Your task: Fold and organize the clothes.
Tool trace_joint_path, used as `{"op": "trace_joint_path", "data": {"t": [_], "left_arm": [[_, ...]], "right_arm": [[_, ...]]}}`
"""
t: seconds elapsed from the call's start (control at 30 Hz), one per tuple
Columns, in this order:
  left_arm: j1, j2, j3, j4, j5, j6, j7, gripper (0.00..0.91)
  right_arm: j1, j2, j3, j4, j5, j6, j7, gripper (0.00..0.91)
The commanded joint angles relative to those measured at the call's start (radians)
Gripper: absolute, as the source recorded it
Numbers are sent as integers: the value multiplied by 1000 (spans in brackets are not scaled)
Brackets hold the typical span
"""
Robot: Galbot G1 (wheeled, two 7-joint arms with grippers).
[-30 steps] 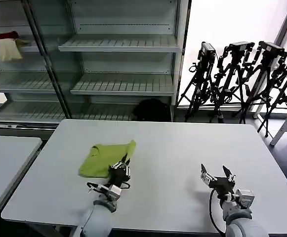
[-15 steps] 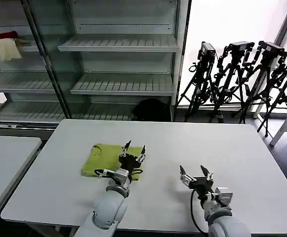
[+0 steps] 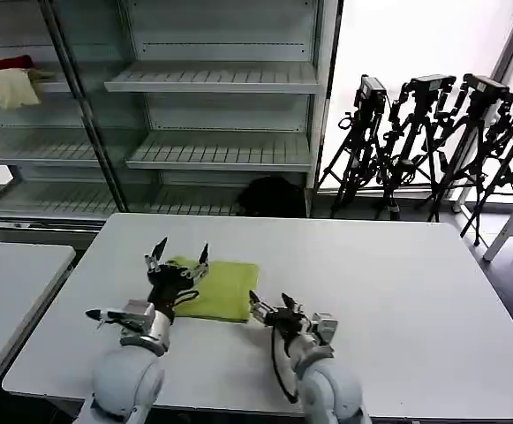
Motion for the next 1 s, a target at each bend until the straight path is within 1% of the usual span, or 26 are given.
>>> {"op": "trace_joint_path", "data": {"t": [0.03,0.07,0.1,0.13,0.37,0.63,0.83,0.9,1.0], "left_arm": [[235,-9,-98,-85,-88,-49,-25,907],[250,-8,-97,-80,-88,-63,-25,907],[257,-8,-97,-79,-88,-68,-26,907],[267,-9,-98,-71,-88,-74,-27,907],[272,-8,-102,-78,-91,-85,-42,907],[282,-11,-100,-61,-88,-105,-43,907],[283,-15,-95,-46,-84,-115,-42,907],[282,-15,-96,-45,-85,-115,-41,907],[278,-15,-96,-44,-83,-114,-40,907]], "right_arm": [[139,72,-83,-215,108,-5,88,413],[140,72,-82,-211,107,-5,91,232],[141,72,-83,-208,109,-5,96,10],[143,72,-85,-209,110,-6,103,0],[145,72,-91,-217,96,-5,102,0],[138,72,-63,-199,85,-4,103,0],[134,72,-27,-137,78,-5,105,0],[132,49,-9,-102,80,-7,102,0],[124,-9,23,-47,83,-8,84,0]]}}
